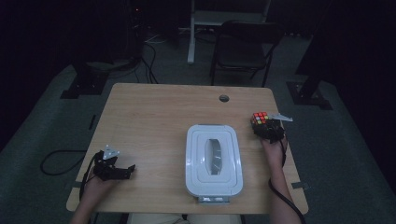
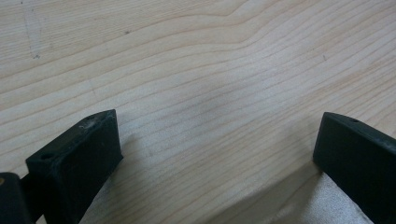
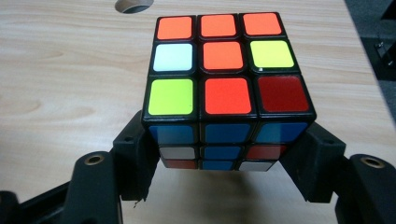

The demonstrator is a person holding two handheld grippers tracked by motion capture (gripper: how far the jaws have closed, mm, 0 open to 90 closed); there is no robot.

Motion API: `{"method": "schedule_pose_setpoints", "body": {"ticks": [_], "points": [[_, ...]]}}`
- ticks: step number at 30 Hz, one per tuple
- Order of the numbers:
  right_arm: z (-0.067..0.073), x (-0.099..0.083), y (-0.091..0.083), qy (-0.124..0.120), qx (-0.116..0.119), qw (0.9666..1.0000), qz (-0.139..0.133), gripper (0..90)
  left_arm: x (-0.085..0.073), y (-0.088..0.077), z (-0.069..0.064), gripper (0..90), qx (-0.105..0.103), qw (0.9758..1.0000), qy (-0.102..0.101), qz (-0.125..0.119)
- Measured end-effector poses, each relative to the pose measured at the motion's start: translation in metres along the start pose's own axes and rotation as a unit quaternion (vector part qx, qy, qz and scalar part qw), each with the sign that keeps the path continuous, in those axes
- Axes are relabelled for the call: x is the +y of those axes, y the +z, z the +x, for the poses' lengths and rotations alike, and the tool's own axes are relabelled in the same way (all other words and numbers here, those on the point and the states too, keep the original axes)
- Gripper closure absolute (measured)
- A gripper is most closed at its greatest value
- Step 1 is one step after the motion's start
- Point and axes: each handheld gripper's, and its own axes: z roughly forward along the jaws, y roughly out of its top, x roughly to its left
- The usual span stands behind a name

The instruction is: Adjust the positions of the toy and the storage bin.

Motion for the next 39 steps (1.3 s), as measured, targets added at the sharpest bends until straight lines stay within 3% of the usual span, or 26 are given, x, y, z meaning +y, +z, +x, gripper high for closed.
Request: {"method": "schedule_pose_setpoints", "body": {"ticks": [2, 5, 6, 17, 24, 36, 39], "points": [[-0.002, -0.006, -0.015, -0.01, 0.001, 0.9999, -0.004, 33.8, 0.0, 0.0, 0.0, 1.5, -0.001, 1.0, 0.001, 0.0], [-0.003, -0.008, -0.02, -0.011, 0.003, 0.9999, -0.006, 33.8, 0.0, 0.0, 0.0, 1.6, -0.001, 1.0, 0.002, 0.0], [-0.004, -0.016, -0.033, -0.018, 0.003, 0.9998, -0.009, 33.8, 0.0, 0.0, 0.0, 1.5, -0.002, 1.0, 0.003, 0.0], [-0.008, -0.06, -0.084, -0.027, -0.005, 0.9996, -0.001, 33.8, 0.0, 0.0, 0.001, 1.5, -0.005, 1.0, 0.007, 0.0], [-0.007, -0.085, -0.105, -0.036, -0.011, 0.9991, 0.019, 33.8, 0.0, 0.0, 0.001, 1.6, -0.006, 1.0, 0.007, 0.0], [-0.016, -0.12, -0.135, -0.011, -0.017, 0.9994, 0.027, 33.7, 0.0, 0.0, 0.001, 1.5, -0.006, 1.0, 0.007, 0.0], [-0.017, -0.124, -0.136, -0.007, -0.013, 0.9995, 0.029, 33.7, 0.0, 0.0, 0.001, 1.5, -0.006, 1.0, 0.007, 0.0]]}}
